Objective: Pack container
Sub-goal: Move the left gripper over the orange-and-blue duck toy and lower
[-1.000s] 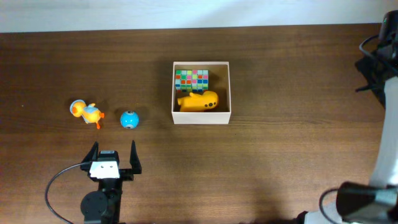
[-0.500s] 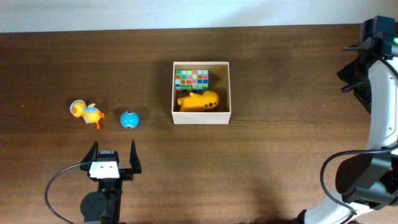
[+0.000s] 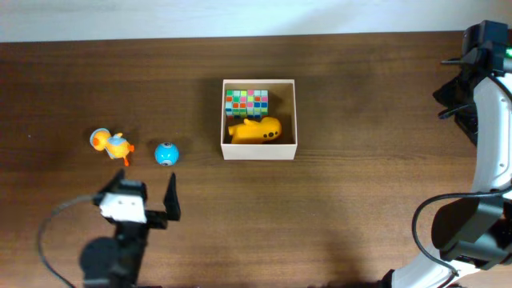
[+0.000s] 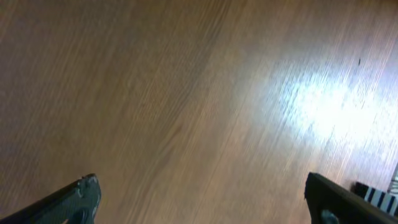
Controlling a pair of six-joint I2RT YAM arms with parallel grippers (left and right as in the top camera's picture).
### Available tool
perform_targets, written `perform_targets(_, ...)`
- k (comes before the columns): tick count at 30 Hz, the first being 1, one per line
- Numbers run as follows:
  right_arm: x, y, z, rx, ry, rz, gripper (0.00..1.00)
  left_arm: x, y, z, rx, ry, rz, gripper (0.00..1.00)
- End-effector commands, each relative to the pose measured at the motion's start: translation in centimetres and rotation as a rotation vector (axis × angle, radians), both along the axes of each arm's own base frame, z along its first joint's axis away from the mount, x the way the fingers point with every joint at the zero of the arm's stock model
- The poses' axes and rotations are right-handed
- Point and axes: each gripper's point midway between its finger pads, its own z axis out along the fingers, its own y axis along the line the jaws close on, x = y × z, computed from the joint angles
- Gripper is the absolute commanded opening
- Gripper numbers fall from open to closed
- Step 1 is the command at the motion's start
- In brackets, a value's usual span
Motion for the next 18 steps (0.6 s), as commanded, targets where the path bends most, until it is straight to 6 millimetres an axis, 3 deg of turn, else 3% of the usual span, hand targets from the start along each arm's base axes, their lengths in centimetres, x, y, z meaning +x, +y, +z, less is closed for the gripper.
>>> perform_targets(1,-0.2,-0.1,0.3,-0.003,-0.010,-0.012,0.99,2.2,-0.4,3.9,0.007,0.123,-0.025,0.99)
perform_targets(6,-0.2,-0.1,0.3,-0.003,-0.010,-0.012,0.99,5.6,-0.6,5.1,-0.001,0.421,-0.043,0.99)
perform_targets(9,-0.2,-0.1,0.3,-0.003,-0.010,-0.012,0.99,7.0,-2.0,4.9,-0.044,0.605,-0.119,0.99)
perform_targets(18,-0.2,-0.1,0.3,-0.003,-0.010,-0.012,0.99,9.0,-3.9,0.8,-0.153,1.007,-0.214,0.99)
